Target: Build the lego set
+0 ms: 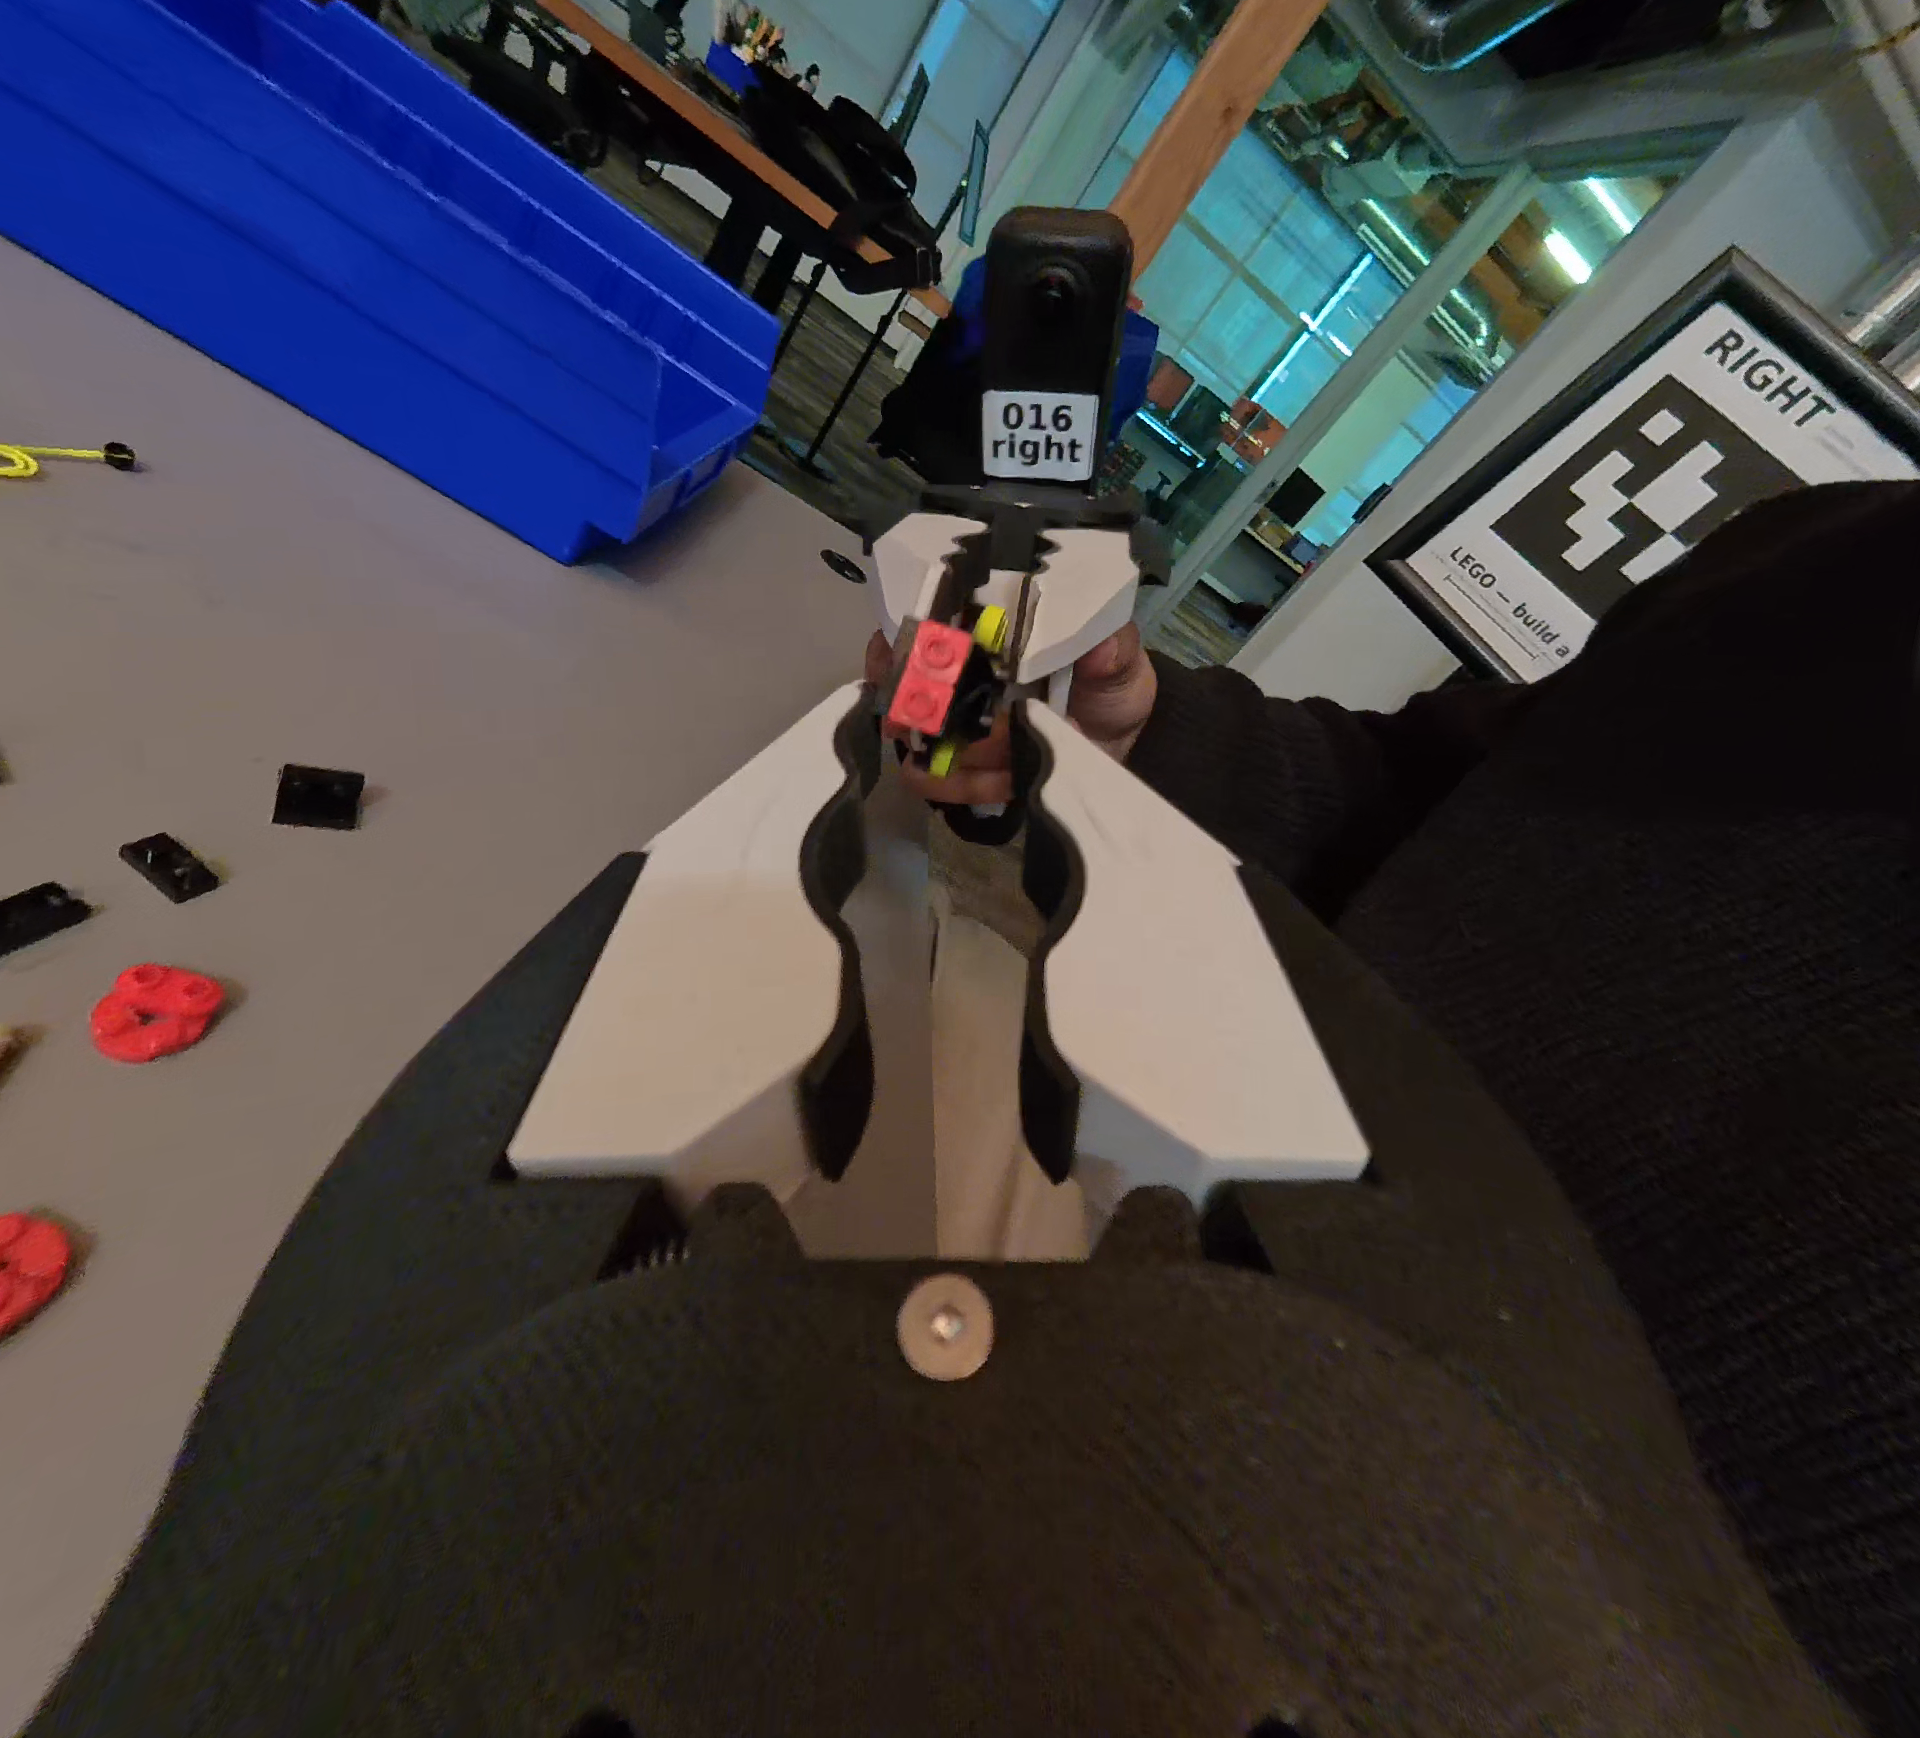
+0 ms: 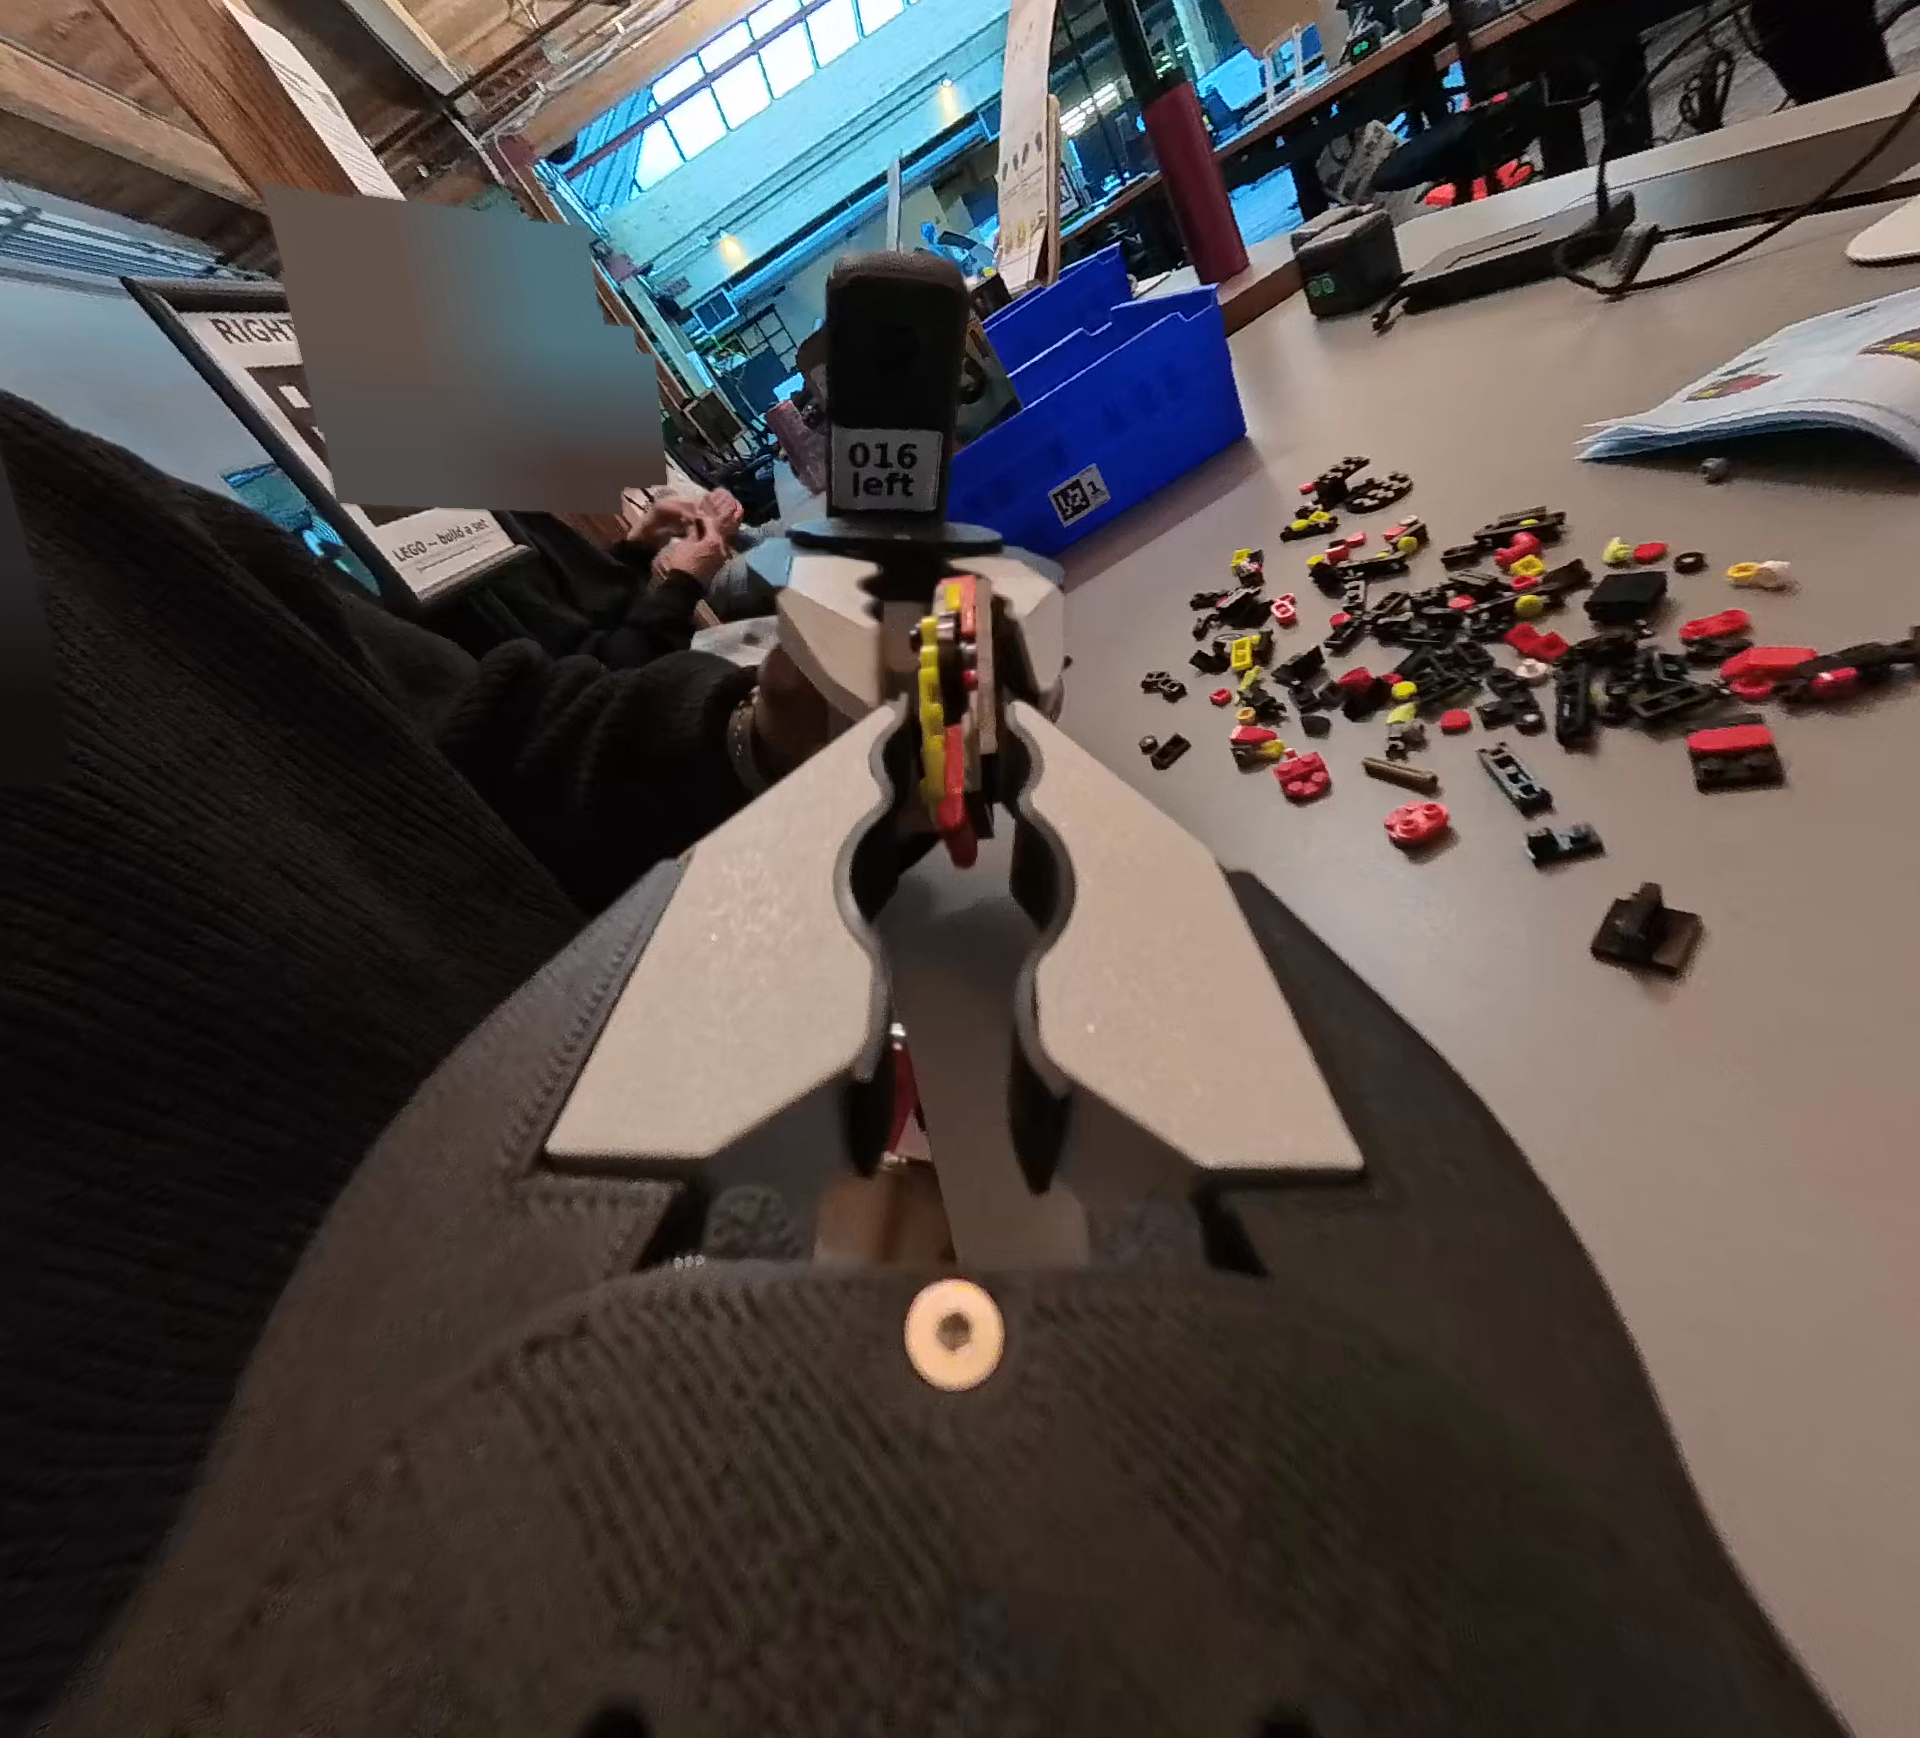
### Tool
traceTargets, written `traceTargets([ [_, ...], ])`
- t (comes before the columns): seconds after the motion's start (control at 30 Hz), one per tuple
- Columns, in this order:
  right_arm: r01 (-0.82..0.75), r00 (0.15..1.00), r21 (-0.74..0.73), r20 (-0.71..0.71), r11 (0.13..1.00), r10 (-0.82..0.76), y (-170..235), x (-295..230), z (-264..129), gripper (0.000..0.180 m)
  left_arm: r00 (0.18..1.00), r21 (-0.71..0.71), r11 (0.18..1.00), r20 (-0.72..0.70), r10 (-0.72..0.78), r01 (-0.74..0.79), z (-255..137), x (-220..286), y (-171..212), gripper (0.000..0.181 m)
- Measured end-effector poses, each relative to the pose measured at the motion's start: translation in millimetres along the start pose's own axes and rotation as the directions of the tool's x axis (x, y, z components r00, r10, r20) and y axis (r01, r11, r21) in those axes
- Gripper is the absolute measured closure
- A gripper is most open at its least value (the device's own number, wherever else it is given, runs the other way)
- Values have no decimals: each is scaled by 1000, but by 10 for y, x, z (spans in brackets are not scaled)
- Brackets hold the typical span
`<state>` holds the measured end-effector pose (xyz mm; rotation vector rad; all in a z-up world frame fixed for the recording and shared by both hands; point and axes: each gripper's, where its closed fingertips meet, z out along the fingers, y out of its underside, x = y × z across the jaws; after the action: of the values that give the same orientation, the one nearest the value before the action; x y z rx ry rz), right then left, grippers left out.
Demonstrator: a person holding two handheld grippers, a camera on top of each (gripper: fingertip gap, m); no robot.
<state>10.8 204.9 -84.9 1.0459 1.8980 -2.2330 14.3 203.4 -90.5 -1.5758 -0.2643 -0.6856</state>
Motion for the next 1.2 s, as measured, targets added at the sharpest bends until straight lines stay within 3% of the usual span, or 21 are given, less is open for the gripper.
traceTargets([
  [0.1,13,1000,-12,-16,1000,-13,20,6,-54,166,999,-12,1000,-47,13,-13,18,48,-16,142],
  [0.23,37,999,-20,-35,999,-38,37,4,-104,166,997,-78,994,-14,81,-82,59,-20,62,161],
  [0.37,73,993,22,-95,997,-70,-31,66,-149,163,997,-68,995,-14,74,-75,87,-31,38,164],
  [0.43,90,990,31,-113,995,-86,-53,76,-146,148,997,-52,995,-2,81,-81,74,-38,8,164],
  [0.83,19,1000,-21,-22,1000,-19,52,35,40,148,993,-10,993,-4,122,-122,-29,70,-20,165],
  [1.2,27,996,-59,84,998,-22,86,-107,178,164,991,26,991,-2,133,-133,-149,149,-48,165],
])
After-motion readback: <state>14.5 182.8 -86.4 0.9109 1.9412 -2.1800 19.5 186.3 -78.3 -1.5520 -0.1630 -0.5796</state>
